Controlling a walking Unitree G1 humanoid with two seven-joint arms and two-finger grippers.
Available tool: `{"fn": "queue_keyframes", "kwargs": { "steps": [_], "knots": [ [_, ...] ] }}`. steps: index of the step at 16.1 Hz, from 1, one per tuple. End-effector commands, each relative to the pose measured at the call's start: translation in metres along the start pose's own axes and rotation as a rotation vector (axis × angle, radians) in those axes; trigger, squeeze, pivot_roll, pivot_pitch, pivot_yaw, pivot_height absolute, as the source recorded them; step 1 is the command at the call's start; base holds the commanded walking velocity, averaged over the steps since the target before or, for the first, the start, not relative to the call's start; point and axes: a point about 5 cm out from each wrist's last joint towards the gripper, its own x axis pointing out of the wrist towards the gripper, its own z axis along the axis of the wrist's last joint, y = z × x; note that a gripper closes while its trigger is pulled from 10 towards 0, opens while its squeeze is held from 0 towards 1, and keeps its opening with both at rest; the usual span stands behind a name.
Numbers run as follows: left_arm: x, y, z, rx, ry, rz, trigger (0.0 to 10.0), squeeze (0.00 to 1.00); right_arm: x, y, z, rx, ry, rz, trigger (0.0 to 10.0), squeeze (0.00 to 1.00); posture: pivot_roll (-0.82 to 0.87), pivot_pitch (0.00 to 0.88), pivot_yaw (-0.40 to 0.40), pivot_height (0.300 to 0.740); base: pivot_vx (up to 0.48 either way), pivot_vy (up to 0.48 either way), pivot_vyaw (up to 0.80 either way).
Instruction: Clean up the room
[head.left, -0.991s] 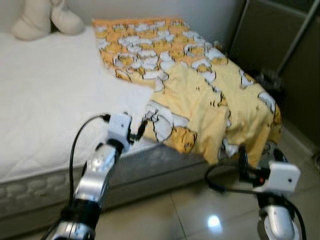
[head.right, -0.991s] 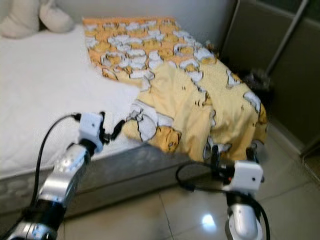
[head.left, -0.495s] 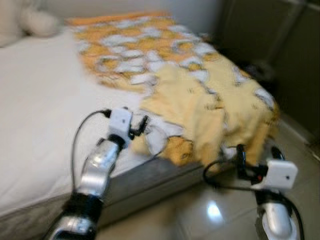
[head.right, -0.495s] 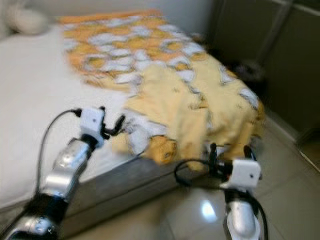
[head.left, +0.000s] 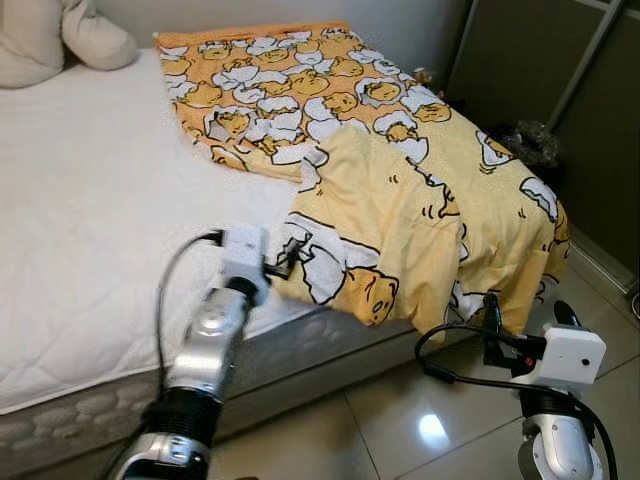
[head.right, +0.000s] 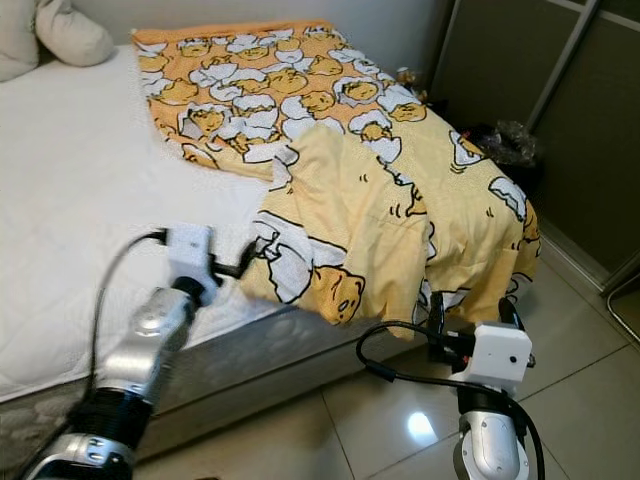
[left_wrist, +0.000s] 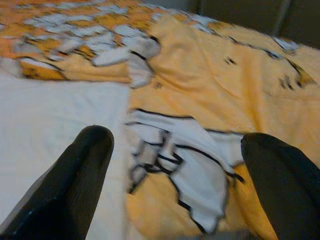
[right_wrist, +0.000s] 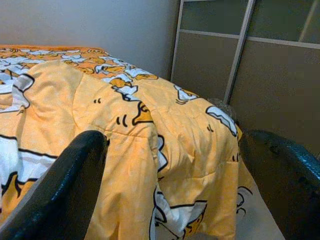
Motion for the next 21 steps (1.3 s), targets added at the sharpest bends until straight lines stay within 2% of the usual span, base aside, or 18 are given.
{"fn": "queue_keyframes", "kwargs": {
  "steps": [1,2,5,10,14,17,21],
  "knots": [
    [0.004,-0.003,0.005,0.034,-0.003,-0.019,10.0,0.38,0.0,-0.001,0.006,-0.002,-0.026,-0.007,10.0,0.11,0.0,0.023,0.011,0.74,0.0,0.0,0.0],
    [0.005,-0.003,0.006,0.032,-0.005,-0.022,10.0,0.0,0.0,-0.001,0.006,-0.003,-0.025,-0.007,10.0,0.1,0.0,0.023,0.011,0.74,0.0,0.0,0.0],
    [0.006,-0.004,0.007,0.012,-0.005,-0.039,10.0,0.0,0.0,-0.001,0.003,-0.004,-0.005,-0.007,10.0,0.11,0.0,0.023,0.011,0.74,0.081,0.0,-0.51],
    [0.007,-0.006,0.008,0.029,-0.003,-0.058,10.0,0.0,-0.002,0.001,0.002,-0.001,0.0,0.001,10.0,0.11,0.0,0.031,0.018,0.74,0.305,0.371,-0.74],
    [0.011,-0.006,0.013,0.035,-0.015,-0.042,10.0,0.0,-0.004,0.002,0.002,0.004,-0.006,0.001,10.0,0.09,0.0,0.041,0.018,0.74,0.343,0.336,0.0],
    [0.016,-0.007,0.01,0.031,0.034,-0.061,10.0,0.0,-0.009,0.002,0.004,0.007,-0.004,0.01,10.0,0.1,-0.01,0.077,0.013,0.74,0.0,0.0,0.0],
    [0.017,-0.004,-0.005,-0.037,0.123,-0.048,10.0,0.0,-0.029,0.004,0.005,0.012,0.033,0.046,10.0,0.1,-0.04,0.173,0.006,0.74,0.0,0.0,0.0]
  ]
}}
